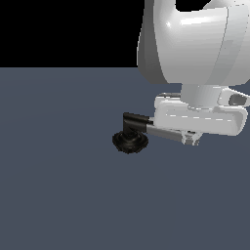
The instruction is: Turn on the faucet by rotating a designated handle.
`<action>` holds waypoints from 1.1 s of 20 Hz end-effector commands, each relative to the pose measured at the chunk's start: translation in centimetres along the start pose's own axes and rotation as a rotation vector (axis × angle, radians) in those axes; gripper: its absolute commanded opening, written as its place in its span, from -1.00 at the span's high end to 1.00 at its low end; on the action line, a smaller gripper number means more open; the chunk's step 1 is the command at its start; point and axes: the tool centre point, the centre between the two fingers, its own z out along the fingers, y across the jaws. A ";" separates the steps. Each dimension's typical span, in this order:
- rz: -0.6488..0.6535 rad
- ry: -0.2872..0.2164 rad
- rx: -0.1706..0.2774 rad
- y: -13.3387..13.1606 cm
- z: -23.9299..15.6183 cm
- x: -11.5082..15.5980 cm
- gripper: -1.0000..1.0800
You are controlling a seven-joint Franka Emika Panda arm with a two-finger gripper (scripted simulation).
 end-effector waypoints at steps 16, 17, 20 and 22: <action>0.006 0.000 0.000 1.5 0.0 4.8 1.00; 0.007 0.000 0.000 1.6 0.0 5.1 1.00; 0.008 0.000 0.000 1.5 0.0 6.1 1.00; 0.008 0.000 -0.001 1.5 0.0 6.8 1.00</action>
